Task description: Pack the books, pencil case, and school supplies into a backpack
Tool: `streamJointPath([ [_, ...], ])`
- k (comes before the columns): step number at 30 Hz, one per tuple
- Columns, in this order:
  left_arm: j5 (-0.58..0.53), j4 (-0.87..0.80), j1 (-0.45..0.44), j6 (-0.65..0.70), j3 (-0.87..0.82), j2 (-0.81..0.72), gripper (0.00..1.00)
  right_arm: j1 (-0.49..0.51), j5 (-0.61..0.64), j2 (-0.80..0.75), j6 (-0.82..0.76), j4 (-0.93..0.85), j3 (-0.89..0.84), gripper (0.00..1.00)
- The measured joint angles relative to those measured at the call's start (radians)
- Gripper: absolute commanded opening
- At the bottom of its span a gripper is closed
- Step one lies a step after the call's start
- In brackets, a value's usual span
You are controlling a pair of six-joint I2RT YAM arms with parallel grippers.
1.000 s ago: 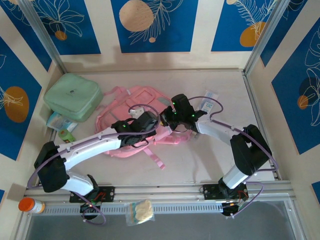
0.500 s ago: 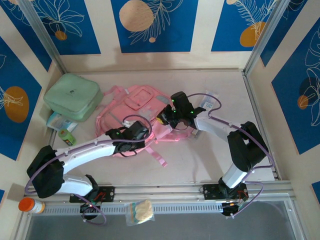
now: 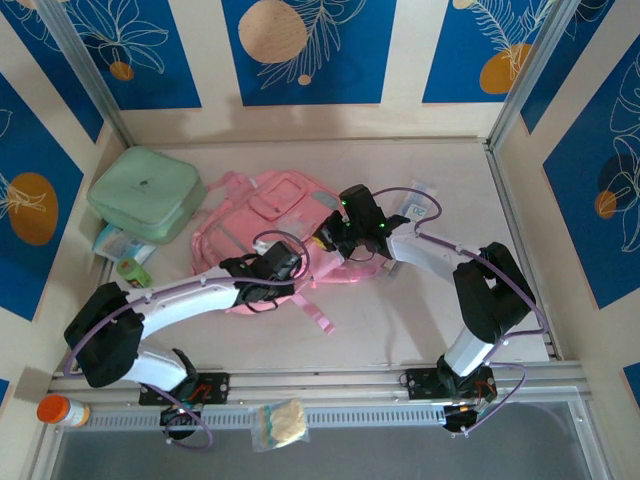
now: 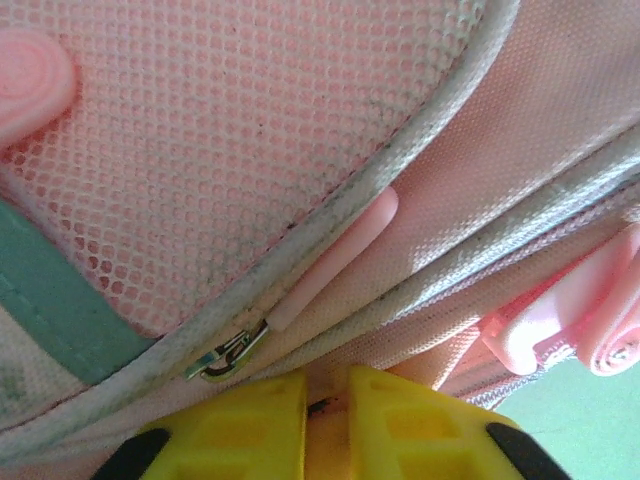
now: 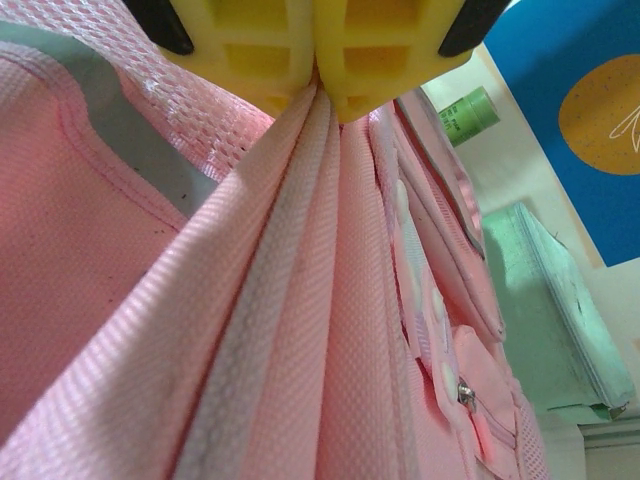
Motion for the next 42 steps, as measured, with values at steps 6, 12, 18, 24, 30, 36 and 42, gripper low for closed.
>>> streamJointPath([
  [6,-0.005,0.01,0.008,0.002,0.0,0.002,0.0,0.0,0.0,0.0,-0.011,-0.002,0.003,0.0],
  [12,-0.007,0.007,0.03,0.008,-0.022,-0.081,0.0,-0.005,-0.016,0.005,-0.042,-0.005,0.024,0.0],
  [18,-0.013,-0.011,0.074,0.032,-0.065,-0.242,0.0,-0.013,-0.032,0.008,-0.06,-0.014,0.033,0.0],
  [24,-0.004,-0.066,0.085,0.069,-0.065,-0.273,0.0,-0.018,-0.039,0.008,-0.068,-0.018,0.033,0.0],
  [30,0.055,-0.087,0.042,0.065,0.029,-0.212,0.2,-0.011,-0.037,0.008,-0.066,-0.02,0.033,0.0],
  [36,0.063,-0.081,-0.03,0.076,0.241,-0.034,0.32,-0.01,-0.037,0.008,-0.055,-0.019,0.034,0.0],
  [42,-0.01,-0.162,-0.048,0.083,0.336,0.103,0.36,-0.008,-0.034,0.008,-0.048,-0.019,0.034,0.0],
])
